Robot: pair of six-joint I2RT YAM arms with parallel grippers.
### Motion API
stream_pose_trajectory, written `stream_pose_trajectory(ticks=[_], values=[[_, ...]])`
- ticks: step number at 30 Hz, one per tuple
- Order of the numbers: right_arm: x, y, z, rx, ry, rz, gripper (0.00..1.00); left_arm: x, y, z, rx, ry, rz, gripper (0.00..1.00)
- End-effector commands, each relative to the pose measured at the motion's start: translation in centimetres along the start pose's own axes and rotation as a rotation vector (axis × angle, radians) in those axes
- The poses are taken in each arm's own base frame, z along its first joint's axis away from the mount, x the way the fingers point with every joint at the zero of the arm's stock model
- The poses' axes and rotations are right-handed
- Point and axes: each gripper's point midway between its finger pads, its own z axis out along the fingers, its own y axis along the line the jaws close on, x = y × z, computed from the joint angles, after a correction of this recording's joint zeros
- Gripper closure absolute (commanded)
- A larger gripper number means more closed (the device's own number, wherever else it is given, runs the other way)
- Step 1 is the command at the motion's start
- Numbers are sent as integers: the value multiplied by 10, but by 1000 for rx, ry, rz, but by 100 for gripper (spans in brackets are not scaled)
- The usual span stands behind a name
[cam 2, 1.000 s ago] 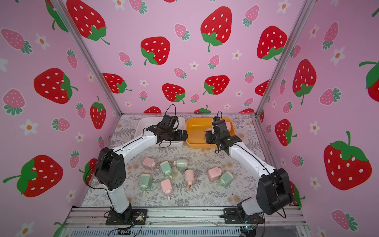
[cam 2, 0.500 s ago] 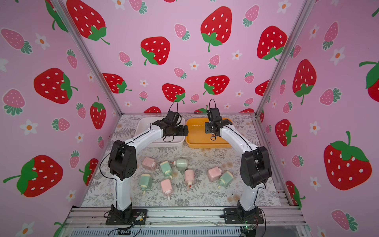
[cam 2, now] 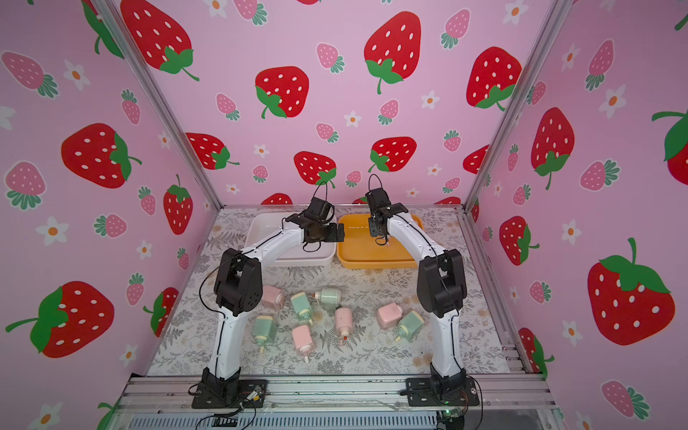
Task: Place the pencil sharpeners by color into the storage box
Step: Place the pencil sharpener in the storage box.
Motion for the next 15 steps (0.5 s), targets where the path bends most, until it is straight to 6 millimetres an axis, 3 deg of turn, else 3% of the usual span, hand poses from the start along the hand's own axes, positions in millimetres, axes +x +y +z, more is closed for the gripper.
stream_pose_trajectory(ticks=[1, 15], values=[[-10, -17, -2, 54, -7, 7, 100, -8, 7, -1, -23, -5, -18, 1], [-27, -26, 27, 108, 9, 38, 100, -2, 16, 14, -38, 19, -35, 0]])
